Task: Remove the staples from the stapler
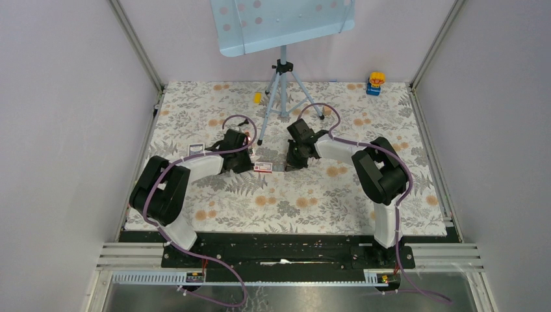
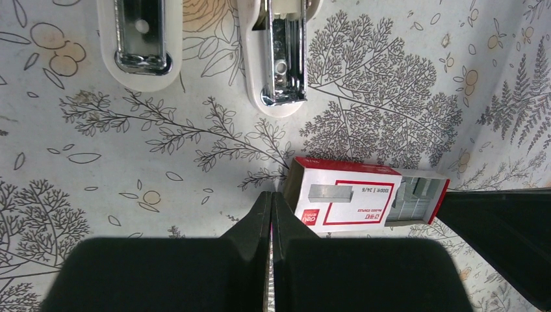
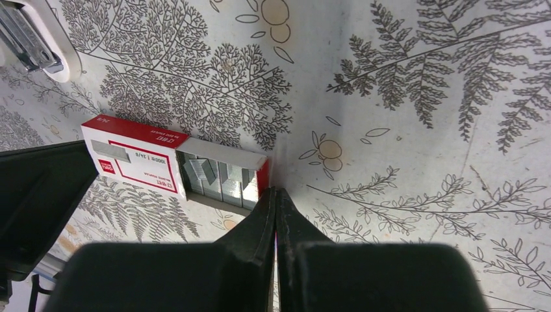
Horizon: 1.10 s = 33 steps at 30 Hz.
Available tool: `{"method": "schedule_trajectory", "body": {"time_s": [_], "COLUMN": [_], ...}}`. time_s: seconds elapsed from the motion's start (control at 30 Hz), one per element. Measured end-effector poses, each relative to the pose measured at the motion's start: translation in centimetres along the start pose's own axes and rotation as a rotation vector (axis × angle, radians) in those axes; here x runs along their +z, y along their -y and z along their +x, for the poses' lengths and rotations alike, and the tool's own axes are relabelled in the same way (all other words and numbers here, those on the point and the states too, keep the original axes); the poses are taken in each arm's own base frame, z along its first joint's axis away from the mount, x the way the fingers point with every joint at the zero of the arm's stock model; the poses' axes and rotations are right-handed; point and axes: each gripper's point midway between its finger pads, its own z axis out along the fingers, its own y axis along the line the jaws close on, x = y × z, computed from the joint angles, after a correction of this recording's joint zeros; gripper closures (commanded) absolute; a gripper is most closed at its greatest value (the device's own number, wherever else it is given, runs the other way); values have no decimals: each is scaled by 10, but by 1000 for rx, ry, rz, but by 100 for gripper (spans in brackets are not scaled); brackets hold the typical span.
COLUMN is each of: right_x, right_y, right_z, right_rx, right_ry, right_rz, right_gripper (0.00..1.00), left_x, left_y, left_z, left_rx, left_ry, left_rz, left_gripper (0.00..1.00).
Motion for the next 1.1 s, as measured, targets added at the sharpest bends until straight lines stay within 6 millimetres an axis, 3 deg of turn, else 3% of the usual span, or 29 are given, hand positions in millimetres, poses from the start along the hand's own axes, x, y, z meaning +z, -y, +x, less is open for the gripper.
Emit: {"method": "schedule_trajectory", "body": {"time_s": [1.1], "right_x": [8], "right_y": [-22], "right_z": [4], "right_rx": [-32], "right_ry": [-17], "right_rz": [-30], "right_gripper": [100], "left_x": [6], "left_y": [26], "left_z": [12], "left_rx": [60], "left_ry": [-25], "left_rz": [34], "left_gripper": [100]}}
